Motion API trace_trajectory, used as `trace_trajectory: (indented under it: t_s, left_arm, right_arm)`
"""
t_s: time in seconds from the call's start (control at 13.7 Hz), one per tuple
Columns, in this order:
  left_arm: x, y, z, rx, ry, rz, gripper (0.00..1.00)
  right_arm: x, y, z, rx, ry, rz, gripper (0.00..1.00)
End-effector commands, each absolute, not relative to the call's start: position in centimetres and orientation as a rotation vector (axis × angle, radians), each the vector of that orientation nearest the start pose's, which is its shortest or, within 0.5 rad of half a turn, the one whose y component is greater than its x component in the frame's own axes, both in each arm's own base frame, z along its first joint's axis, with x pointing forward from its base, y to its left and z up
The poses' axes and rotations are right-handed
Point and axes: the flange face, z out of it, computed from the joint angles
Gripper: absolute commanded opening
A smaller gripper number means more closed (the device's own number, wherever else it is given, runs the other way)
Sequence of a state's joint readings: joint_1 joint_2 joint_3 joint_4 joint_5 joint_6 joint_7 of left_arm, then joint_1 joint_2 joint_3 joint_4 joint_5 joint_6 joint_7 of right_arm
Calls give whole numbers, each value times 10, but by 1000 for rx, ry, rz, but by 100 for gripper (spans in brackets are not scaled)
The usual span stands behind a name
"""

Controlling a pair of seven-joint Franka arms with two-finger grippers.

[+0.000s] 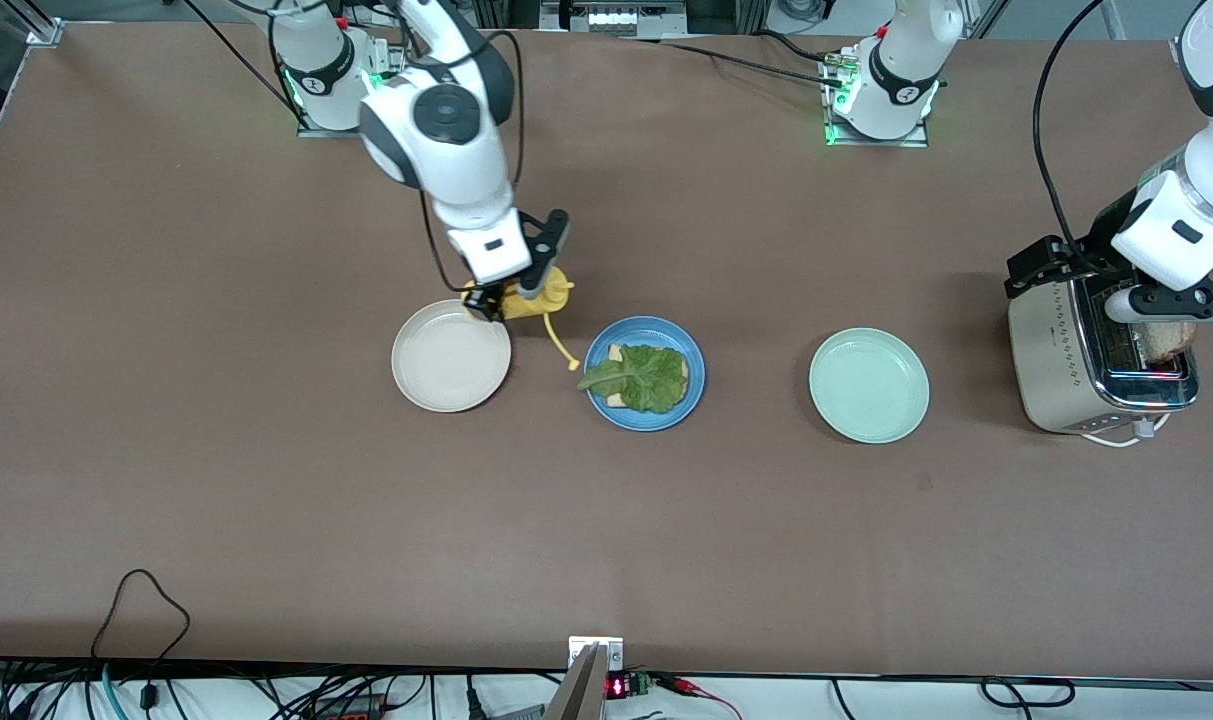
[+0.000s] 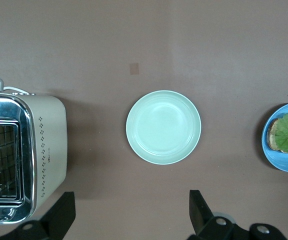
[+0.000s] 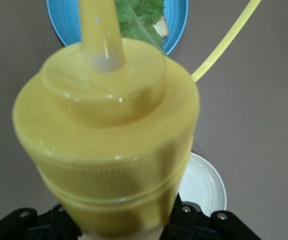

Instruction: Make sandwich in blue plate with both arms

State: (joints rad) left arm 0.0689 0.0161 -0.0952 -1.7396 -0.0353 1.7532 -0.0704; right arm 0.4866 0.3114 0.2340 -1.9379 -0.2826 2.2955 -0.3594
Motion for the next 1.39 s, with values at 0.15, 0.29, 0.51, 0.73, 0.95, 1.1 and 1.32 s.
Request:
trace_trajectory:
  t_s: [0.15, 0.29, 0.51, 0.73, 0.95, 1.1, 1.32]
  left_arm:
    - [558, -18, 551, -3168, -61, -37, 100]
    - [562, -15, 554, -3104, -28, -76, 100]
    - [560, -14, 559, -3096, -28, -86, 100]
    - [557, -21, 567, -3097, -18, -101, 100]
    - [556, -24, 577, -3102, -18, -112, 100]
    - [557, -23, 576, -3110, -27, -110, 100]
    - [560, -25, 580, -3119, -16, -121, 100]
  right_arm:
    - [498, 465, 312, -2794, -2008, 48, 0]
    - [496, 484, 297, -2860, -1993, 97, 0]
    - [489, 494, 280, -2907, -2090, 188, 0]
    - [491, 492, 280, -2909, -2095, 203, 0]
    - [512, 465, 314, -2944, -2002, 161, 0]
    - [521, 426, 345, -2924, -1935, 168, 0]
    - [546, 327, 397, -2814, -1829, 75, 0]
